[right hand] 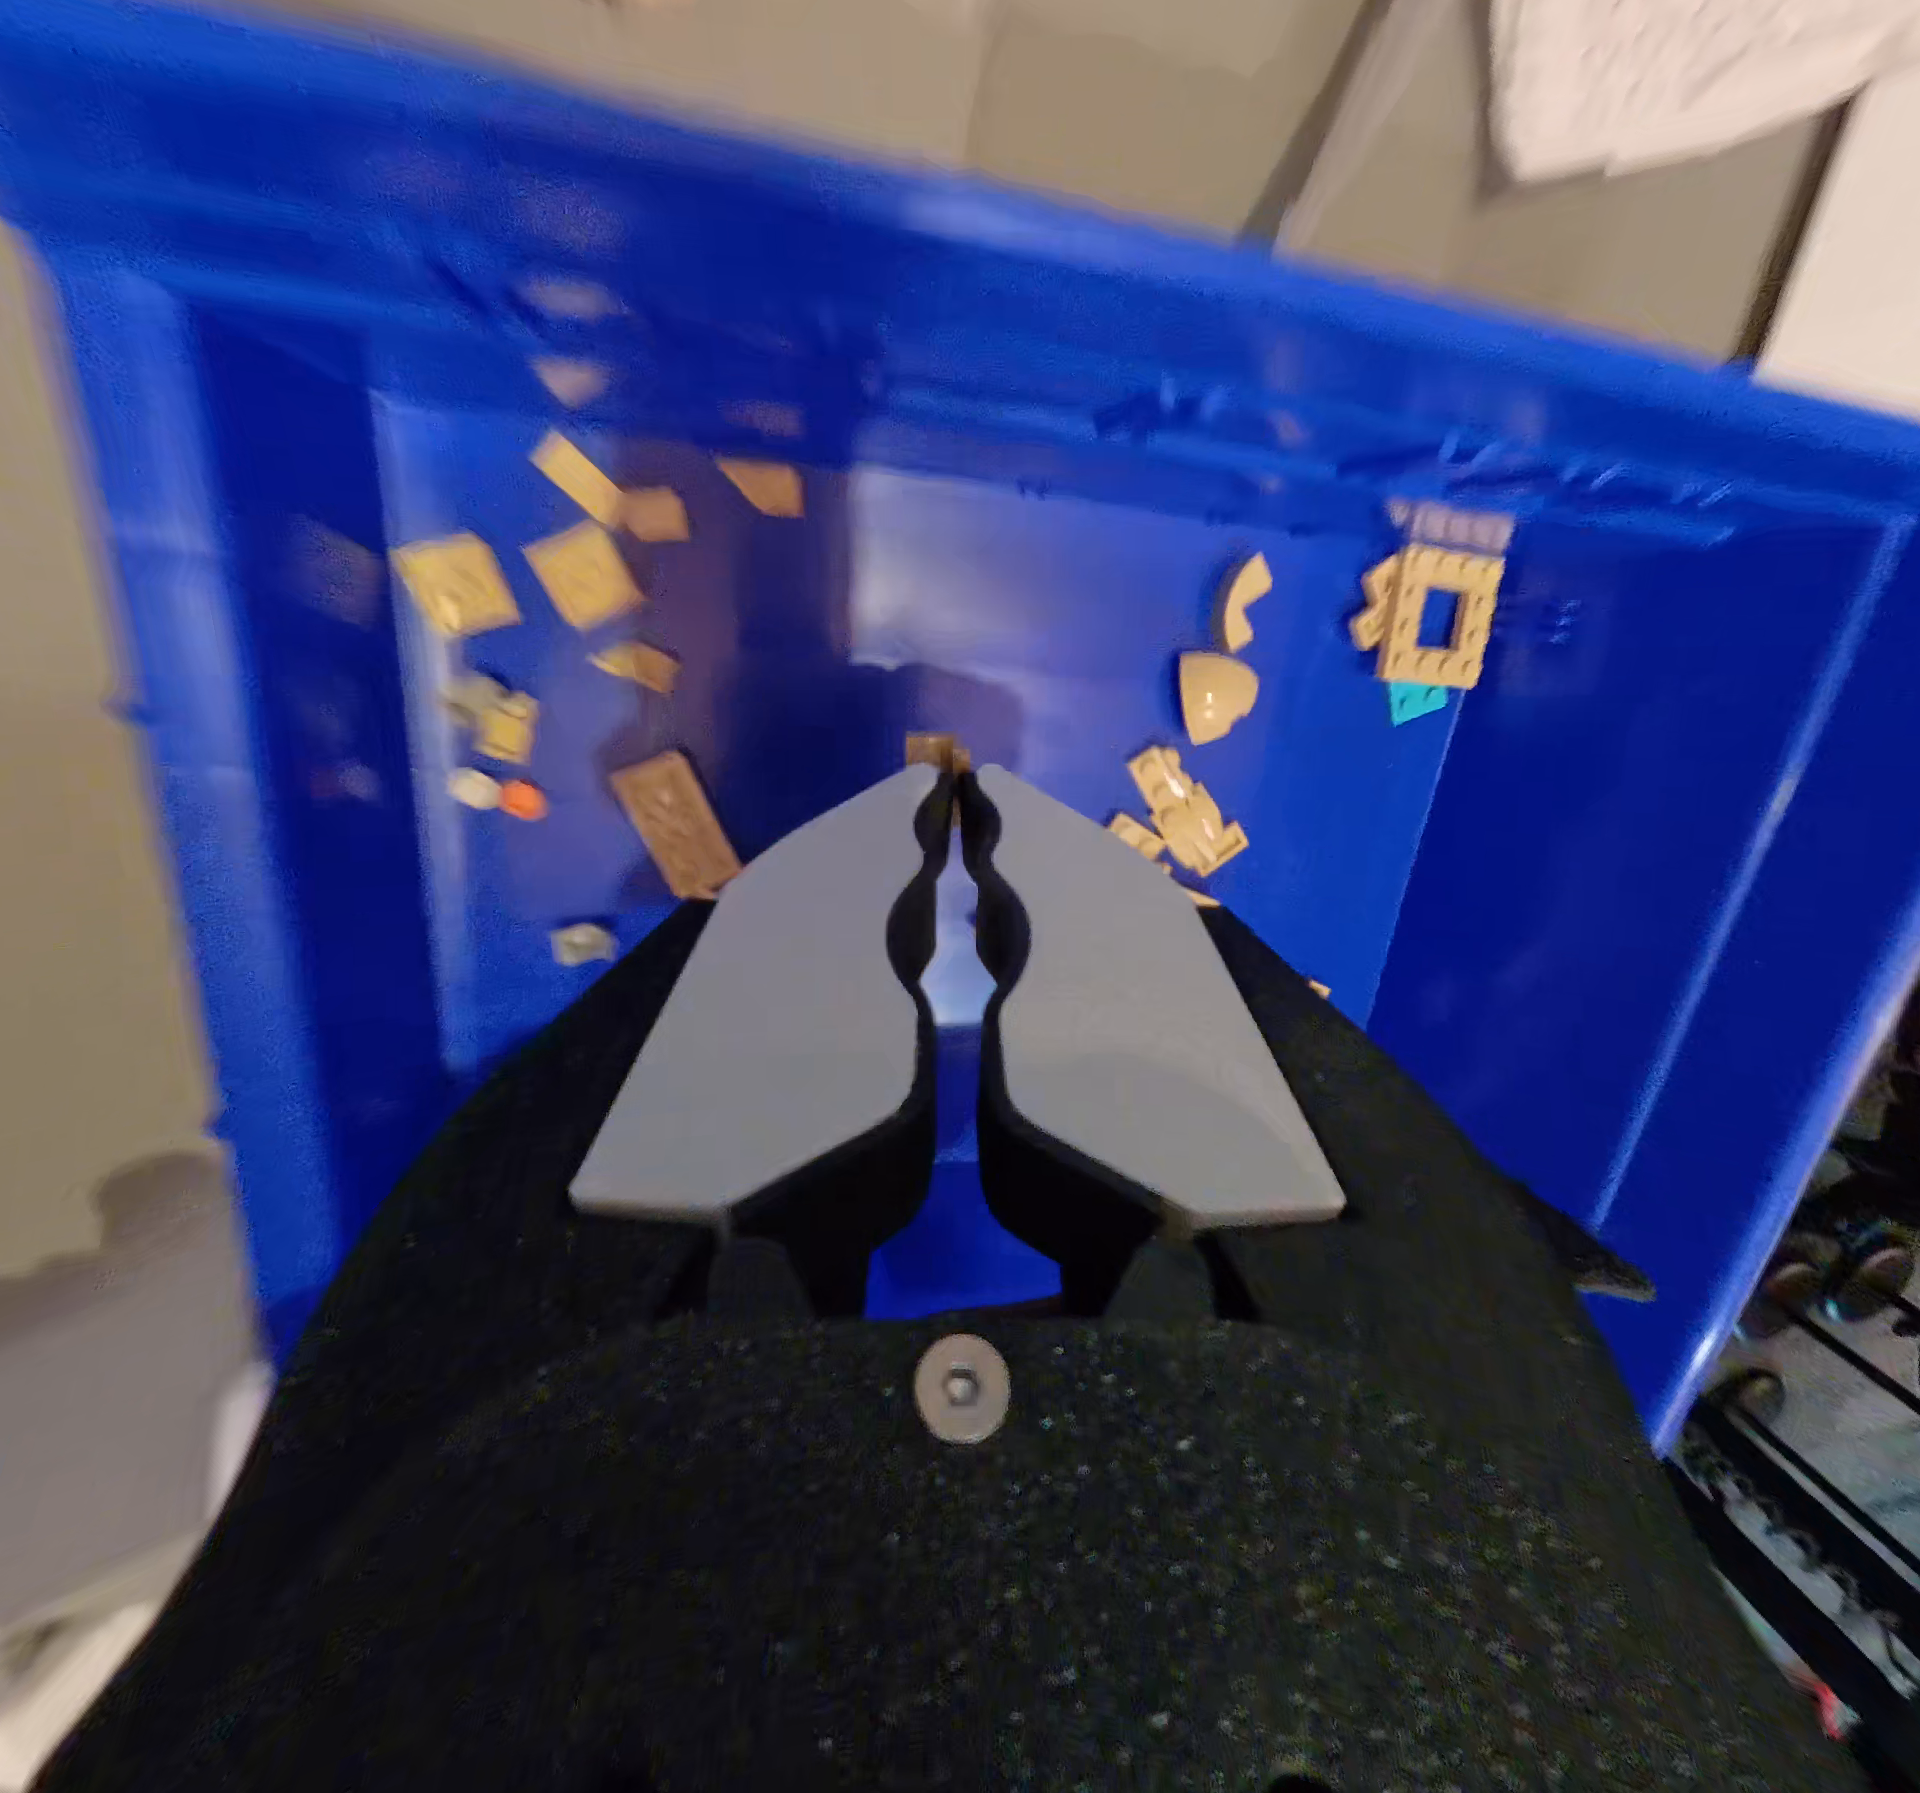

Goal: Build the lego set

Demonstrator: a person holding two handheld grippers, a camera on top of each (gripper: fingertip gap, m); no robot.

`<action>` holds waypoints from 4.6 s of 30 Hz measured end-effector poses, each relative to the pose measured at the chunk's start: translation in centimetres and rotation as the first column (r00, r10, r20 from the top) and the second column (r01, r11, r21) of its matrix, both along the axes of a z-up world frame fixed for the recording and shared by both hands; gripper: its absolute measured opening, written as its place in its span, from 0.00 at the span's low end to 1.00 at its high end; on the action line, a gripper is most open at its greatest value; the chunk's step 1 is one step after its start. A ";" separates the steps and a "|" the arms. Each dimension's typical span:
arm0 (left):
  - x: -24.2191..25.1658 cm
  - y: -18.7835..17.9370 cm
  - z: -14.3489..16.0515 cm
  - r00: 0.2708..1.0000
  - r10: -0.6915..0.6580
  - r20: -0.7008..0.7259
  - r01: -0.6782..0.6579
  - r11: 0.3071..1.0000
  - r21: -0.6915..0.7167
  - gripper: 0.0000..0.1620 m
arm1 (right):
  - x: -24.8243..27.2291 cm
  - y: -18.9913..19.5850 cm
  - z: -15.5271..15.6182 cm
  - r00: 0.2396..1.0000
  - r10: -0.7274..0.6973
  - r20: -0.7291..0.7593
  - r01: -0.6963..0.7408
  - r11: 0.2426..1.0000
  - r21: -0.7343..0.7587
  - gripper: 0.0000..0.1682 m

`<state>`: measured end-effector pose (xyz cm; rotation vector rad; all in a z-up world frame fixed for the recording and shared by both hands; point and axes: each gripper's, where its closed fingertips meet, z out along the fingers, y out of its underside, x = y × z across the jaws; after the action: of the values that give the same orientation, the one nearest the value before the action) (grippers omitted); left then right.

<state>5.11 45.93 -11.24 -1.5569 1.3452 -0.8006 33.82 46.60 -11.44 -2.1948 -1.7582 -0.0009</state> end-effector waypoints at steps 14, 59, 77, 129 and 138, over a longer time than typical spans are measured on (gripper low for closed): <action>-0.4 0.5 -0.3 0.999 0.040 -0.018 -0.041 0.999 -0.016 0.03 | -17.1 -12.3 2.6 0.942 -0.016 -0.334 0.031 0.999 0.041 0.01; -0.4 1.7 -0.6 0.996 0.087 -0.029 -0.089 0.995 -0.052 0.03 | 5.5 -11.4 -2.5 0.942 0.160 0.295 -0.034 0.919 -0.392 0.04; -0.6 1.4 -0.2 0.997 0.074 -0.008 -0.075 0.997 -0.033 0.03 | 7.3 -11.9 -4.8 0.846 0.255 0.469 0.014 0.868 -0.497 0.06; -1.0 1.7 -0.1 0.995 0.104 -0.001 -0.104 0.994 -0.037 0.03 | 0.1 -9.7 1.6 0.953 0.048 -0.299 -0.117 0.969 -0.218 0.01; -1.0 1.7 -0.1 0.994 0.105 0.000 -0.105 0.994 -0.037 0.03 | -0.8 -9.6 1.8 0.961 0.023 -0.274 -0.078 0.978 -0.195 0.01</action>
<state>4.10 47.67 -11.33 -1.6416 1.2425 -0.7654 33.04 36.96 -9.61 -2.1612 -1.7216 0.4898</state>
